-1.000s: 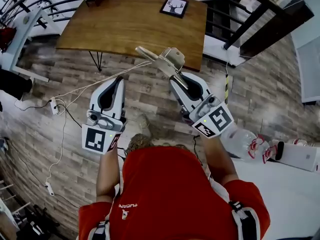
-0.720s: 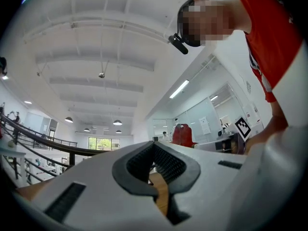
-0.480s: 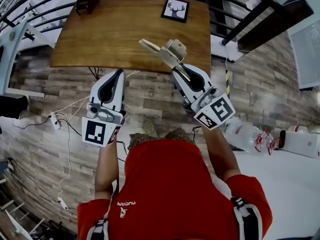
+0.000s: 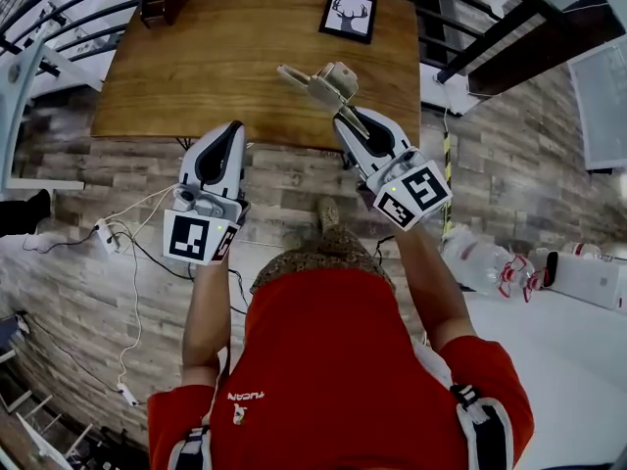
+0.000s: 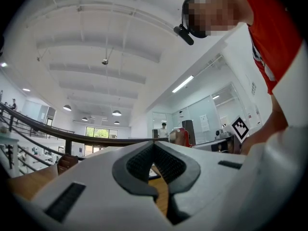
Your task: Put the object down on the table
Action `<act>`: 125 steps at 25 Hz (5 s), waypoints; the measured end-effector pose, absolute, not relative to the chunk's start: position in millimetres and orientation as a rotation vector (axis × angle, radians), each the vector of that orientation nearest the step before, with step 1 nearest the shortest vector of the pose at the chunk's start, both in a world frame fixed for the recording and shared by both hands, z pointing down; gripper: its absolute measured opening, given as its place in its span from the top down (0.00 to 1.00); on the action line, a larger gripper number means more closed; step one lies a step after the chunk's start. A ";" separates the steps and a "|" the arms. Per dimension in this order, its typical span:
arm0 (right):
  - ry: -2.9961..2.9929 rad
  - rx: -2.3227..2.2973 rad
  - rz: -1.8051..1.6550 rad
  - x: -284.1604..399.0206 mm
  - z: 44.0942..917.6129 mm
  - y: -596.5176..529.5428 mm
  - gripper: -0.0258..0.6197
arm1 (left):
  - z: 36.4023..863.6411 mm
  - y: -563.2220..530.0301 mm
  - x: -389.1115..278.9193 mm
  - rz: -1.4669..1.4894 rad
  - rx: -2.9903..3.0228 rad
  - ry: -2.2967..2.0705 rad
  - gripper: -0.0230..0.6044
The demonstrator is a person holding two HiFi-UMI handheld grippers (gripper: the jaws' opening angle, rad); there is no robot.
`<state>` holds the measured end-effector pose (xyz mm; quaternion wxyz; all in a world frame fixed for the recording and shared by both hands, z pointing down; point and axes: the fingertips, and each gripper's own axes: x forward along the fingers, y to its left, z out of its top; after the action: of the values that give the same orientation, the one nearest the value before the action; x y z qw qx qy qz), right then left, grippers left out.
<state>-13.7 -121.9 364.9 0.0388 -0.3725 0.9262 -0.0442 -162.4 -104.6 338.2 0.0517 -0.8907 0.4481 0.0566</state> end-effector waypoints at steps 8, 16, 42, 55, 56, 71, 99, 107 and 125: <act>2.916 -1.158 -0.191 4.8 406.5 -178.0 0.82 | 359.2 -155.2 -144.8 0.147 -2.685 1.458 0.95; 3.001 -1.169 -0.320 18.5 457.4 -227.8 0.82 | 382.1 -203.2 -132.1 0.091 -2.645 1.577 0.95; 3.133 -1.336 -0.727 -5.0 562.1 -290.3 0.82 | 433.9 -260.1 -141.4 0.024 -2.775 1.562 0.95; 3.304 -1.382 -0.955 -0.2 603.2 -285.5 0.81 | 447.2 -270.4 -139.3 0.018 -2.839 1.514 0.95; 3.322 -1.385 -0.977 0.4 606.9 -284.2 0.81 | 447.8 -270.5 -139.1 0.017 -2.842 1.514 0.95; 3.395 -1.423 -1.178 3.5 635.4 -276.4 0.81 | 451.9 -272.0 -141.0 0.001 -2.849 1.502 0.95; 3.103 -1.263 -0.588 9.4 506.6 -280.6 0.82 | 442.2 -256.2 -115.0 0.000 -2.874 1.432 0.95; 2.988 -1.098 -0.340 -5.4 433.8 -256.9 0.88 | 423.4 -244.4 -92.4 0.030 -2.878 1.365 0.95; 2.883 -0.975 0.010 -6.1 354.8 -215.8 0.92 | 379.8 -220.4 -70.1 0.109 -2.849 1.215 0.95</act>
<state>-6.1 -215.8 354.8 0.0492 -0.3201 0.9461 0.0034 -70.1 -220.4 379.8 0.0212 -0.9190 0.3920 0.0351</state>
